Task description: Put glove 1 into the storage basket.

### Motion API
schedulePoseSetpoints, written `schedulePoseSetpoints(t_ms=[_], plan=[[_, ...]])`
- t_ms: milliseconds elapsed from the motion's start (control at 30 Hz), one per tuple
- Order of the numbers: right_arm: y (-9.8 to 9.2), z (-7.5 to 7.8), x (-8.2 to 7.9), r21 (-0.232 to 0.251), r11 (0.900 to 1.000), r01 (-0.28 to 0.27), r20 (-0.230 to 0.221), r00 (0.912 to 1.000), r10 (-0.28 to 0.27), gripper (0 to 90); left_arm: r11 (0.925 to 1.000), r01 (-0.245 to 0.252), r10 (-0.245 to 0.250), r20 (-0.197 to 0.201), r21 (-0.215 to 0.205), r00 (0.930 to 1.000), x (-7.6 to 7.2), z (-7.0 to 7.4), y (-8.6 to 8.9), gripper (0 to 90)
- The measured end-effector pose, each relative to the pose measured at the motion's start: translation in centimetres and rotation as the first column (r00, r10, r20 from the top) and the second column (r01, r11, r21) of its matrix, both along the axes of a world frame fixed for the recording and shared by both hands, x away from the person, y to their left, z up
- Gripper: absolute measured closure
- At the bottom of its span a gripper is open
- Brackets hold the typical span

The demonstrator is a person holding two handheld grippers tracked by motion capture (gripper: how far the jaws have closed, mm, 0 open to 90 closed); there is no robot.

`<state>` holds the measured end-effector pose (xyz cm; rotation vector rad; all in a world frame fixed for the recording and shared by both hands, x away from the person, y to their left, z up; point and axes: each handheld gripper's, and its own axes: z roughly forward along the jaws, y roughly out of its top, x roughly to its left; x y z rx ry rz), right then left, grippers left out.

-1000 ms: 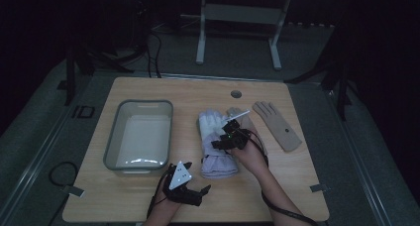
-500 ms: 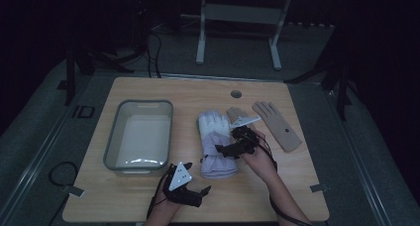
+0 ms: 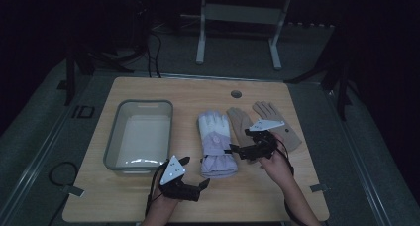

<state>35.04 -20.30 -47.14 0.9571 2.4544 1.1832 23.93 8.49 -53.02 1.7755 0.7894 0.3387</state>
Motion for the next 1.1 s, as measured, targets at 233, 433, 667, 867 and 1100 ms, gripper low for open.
schedulePoseSetpoints(t_ms=[233, 433, 667, 867, 1100], plan=[[0.4, 0.1, 0.1, 0.0, 0.999, 0.041, -0.032, 0.9987, -0.041, 10.5, 1.0, -0.001, 0.001, -0.063, 0.001, 0.998, 1.4, 2.6, -0.6, 0.5], [1.0, 0.4, 0.9, 0.001, 0.998, 0.057, -0.028, 0.998, -0.057, 33.3, 0.9957, -0.026, 0.034, -0.093, 0.089, 0.9951, 3.6, 4.8, -1.9, 0.5], [1.4, 0.0, 2.2, 0.049, 0.996, 0.073, -0.072, 0.995, -0.069, 53.4, 0.9847, -0.109, 0.134, -0.187, 0.136, 0.9733, 6.2, 4.6, -2.8, 18.2], [1.1, -1.6, 2.9, 0.089, 0.993, 0.072, -0.144, 0.9878, -0.059, 45.8, 0.9801, -0.134, 0.177, -0.336, 0.146, 0.9251, 6.8, 2.0, -3.1, 22.8], [1.0, -5.0, 3.3, 0.071, 0.995, 0.065, -0.235, 0.9709, -0.046, 41.5, 0.9825, -0.112, 0.167, -0.437, 0.149, 0.8837, 7.5, -1.5, -2.9, 23.8]])
